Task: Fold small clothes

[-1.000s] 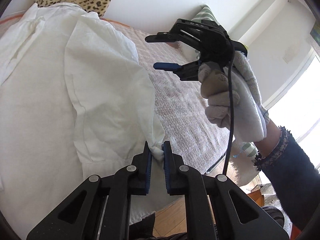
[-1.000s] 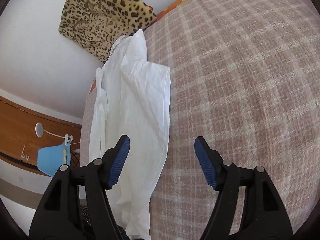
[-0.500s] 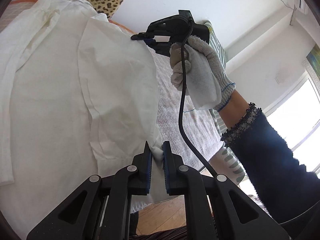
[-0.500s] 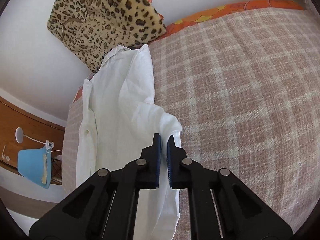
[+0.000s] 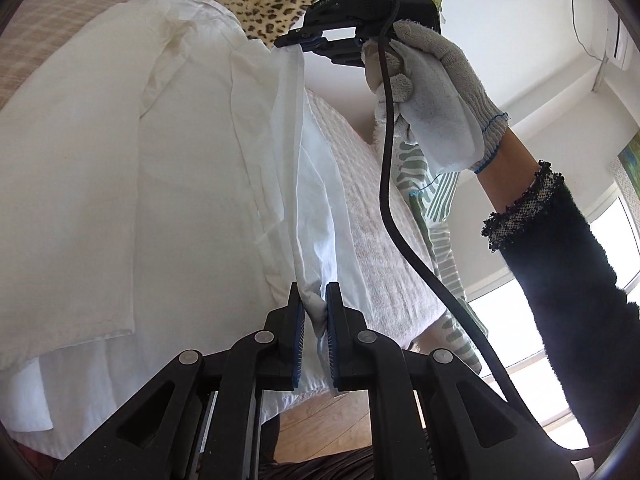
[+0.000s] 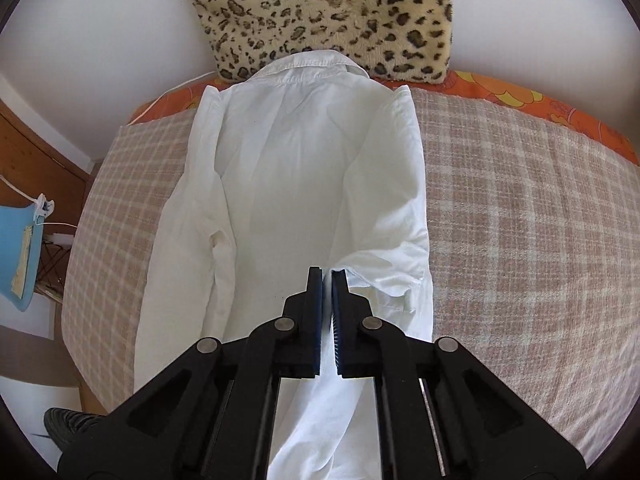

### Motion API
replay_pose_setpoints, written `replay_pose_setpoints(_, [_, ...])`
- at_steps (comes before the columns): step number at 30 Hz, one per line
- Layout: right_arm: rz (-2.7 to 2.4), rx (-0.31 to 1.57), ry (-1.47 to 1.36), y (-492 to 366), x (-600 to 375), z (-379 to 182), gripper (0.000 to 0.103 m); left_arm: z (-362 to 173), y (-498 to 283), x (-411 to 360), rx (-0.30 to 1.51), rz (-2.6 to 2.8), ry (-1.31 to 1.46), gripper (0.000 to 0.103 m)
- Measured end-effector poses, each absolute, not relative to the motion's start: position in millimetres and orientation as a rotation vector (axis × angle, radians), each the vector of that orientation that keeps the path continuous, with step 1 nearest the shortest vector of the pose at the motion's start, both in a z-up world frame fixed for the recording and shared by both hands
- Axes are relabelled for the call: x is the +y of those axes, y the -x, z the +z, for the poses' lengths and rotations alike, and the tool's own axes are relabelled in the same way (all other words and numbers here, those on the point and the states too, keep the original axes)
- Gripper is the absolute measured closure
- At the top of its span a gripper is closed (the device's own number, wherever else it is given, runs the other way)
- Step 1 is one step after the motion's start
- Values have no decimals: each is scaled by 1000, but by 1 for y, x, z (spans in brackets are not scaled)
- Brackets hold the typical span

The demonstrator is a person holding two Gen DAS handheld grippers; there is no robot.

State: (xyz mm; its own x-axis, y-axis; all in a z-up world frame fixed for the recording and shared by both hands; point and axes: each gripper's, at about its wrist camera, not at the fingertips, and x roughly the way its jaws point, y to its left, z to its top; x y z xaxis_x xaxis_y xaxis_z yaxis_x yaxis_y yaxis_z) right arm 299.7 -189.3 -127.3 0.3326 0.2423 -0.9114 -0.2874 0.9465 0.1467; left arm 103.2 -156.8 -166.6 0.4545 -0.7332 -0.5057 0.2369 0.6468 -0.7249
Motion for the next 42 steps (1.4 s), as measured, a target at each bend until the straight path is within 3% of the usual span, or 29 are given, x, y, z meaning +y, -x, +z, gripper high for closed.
replay_pose_setpoints(11, [357, 1256, 78, -297, -167, -145, 94, -176, -103, -159, 934, -602, 620, 95])
replay_pose_setpoints(12, [376, 1250, 69, -293, -173, -138, 90, -178, -104, -160, 942, -600, 624, 95])
replay_pose_setpoints(13, [387, 1232, 45, -287, -183, -130, 76, -179, -105, -161, 949, -594, 624, 95])
replay_pose_setpoints(14, [384, 1204, 22, -281, -196, -122, 55, -179, -106, -160, 947, -586, 628, 96])
replay_pose_setpoints(16, [363, 1141, 10, -262, -226, -108, 43, -178, -105, -159, 941, -575, 628, 96])
replay_pose_setpoints(27, [333, 1274, 3, -143, -309, -173, 43, -170, -102, -142, 952, -508, 604, 95])
replay_pose_setpoints(30, [303, 1300, 36, -132, -308, -189, 47, -165, -96, -140, 948, -474, 558, 92])
replay_pose_setpoints(32, [316, 1327, 24, -128, -307, -198, 81, -159, -92, -138, 943, -465, 541, 91])
replay_pose_setpoints(34, [318, 1315, 29, -125, -303, -200, 88, -151, -87, -137, 928, -461, 516, 91])
replay_pose_setpoints(35, [330, 1314, 21, -125, -301, -199, 96, -147, -84, -136, 916, -459, 503, 91])
replay_pose_setpoints(42, [423, 1248, -100, -121, -297, -161, 99, -122, -75, -131, 835, -449, 432, 88])
